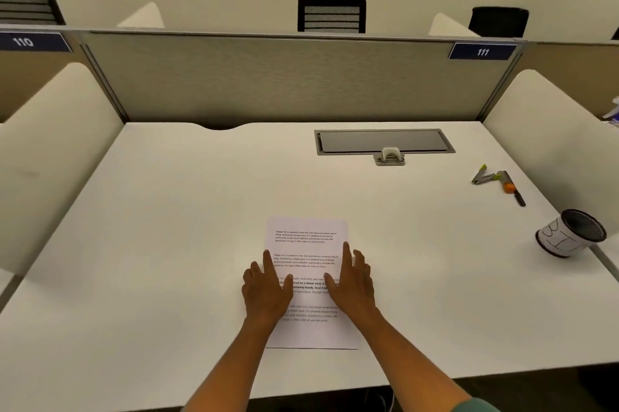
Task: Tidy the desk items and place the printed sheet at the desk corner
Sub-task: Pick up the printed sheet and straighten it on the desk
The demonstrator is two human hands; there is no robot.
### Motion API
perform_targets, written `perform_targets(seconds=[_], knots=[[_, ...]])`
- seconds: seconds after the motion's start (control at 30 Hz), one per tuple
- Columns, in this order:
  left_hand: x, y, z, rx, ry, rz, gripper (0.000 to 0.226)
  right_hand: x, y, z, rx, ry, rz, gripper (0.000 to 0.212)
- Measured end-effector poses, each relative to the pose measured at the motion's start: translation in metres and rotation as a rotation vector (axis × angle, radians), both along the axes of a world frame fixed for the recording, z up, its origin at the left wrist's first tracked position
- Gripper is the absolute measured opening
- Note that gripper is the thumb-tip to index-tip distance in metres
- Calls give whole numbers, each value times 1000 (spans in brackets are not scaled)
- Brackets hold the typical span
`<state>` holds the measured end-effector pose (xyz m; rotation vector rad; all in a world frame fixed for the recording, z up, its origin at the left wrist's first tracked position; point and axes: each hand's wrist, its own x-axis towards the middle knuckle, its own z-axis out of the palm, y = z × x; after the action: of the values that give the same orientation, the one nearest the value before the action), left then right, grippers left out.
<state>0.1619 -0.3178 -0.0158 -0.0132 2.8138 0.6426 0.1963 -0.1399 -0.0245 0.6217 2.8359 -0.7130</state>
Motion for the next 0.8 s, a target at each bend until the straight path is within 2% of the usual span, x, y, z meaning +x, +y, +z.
perform_targets(seconds=[0.13, 0.6, 0.8], knots=[[10, 2, -3, -27, 15, -15, 77, 1, -1, 1, 10, 7, -21, 79], [12, 11, -2, -81, 19, -33, 67, -7, -10, 6, -155, 37, -161, 69], [12, 10, -1, -97, 18, -31, 64, -11, -9, 6, -190, 39, -191, 76]])
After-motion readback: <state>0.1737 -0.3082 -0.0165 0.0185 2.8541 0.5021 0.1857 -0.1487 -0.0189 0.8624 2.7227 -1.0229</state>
